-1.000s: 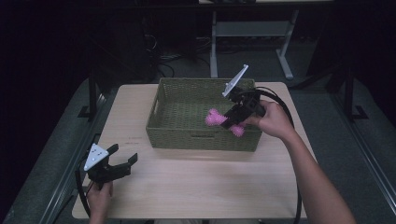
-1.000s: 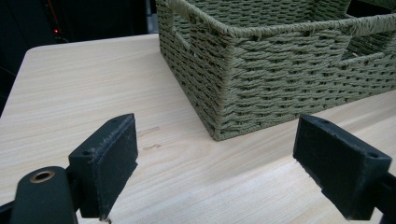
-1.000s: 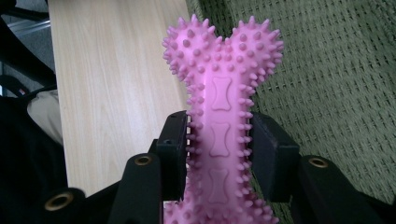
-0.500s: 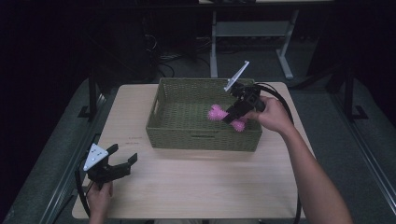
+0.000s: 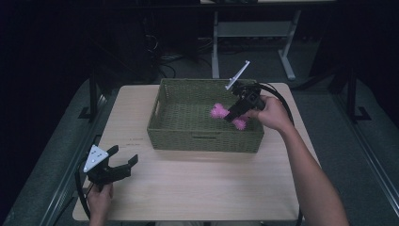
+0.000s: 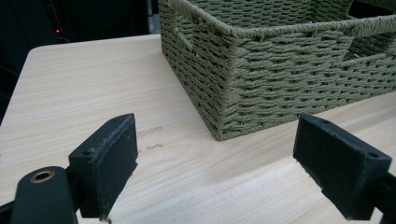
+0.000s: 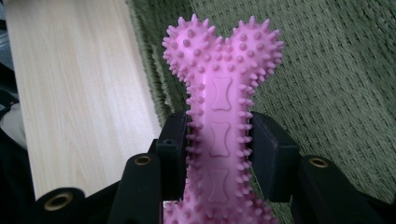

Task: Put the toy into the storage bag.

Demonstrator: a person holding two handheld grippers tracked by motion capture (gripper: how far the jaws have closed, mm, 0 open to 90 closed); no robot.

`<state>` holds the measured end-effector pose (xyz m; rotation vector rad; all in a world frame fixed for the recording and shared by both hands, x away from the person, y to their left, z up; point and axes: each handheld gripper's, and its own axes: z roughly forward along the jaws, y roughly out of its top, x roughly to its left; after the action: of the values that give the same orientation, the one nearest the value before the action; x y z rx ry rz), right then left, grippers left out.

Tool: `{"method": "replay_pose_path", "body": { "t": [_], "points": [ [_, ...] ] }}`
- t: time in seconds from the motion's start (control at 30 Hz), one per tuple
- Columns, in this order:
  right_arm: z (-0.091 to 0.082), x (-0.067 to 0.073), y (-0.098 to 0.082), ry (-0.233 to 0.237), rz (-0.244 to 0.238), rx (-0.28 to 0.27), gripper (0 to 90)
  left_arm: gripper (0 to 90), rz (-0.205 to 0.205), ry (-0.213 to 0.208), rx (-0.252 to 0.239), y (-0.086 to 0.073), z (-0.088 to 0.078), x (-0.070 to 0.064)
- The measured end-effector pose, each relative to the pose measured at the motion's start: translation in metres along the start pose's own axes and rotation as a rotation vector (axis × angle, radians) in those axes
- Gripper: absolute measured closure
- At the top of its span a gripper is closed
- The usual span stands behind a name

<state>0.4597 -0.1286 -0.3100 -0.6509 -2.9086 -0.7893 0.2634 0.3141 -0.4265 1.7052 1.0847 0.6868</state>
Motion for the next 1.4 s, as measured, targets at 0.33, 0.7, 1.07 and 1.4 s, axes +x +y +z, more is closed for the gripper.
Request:
{"method": "replay_pose_path", "body": {
  "t": [0.33, 0.7, 1.07, 1.4],
  "points": [
    [0.010, -0.012, -0.001, -0.001, 0.027, 0.002, 57.9, 13.3, -0.006, 0.000, -0.003, 0.000, -0.001, 0.001],
    [0.025, -0.025, -0.009, 0.006, 0.066, 0.008, 57.8, 13.3, -0.003, -0.003, -0.002, 0.000, 0.000, 0.001],
    [0.036, -0.027, -0.011, 0.007, 0.084, 0.035, 57.7, 13.3, -0.003, -0.003, -0.002, 0.000, -0.001, 0.000],
    [0.046, -0.031, -0.015, 0.016, 0.100, 0.043, 57.6, 13.3, 0.000, -0.002, 0.000, 0.000, 0.000, 0.001]
  ]
}}
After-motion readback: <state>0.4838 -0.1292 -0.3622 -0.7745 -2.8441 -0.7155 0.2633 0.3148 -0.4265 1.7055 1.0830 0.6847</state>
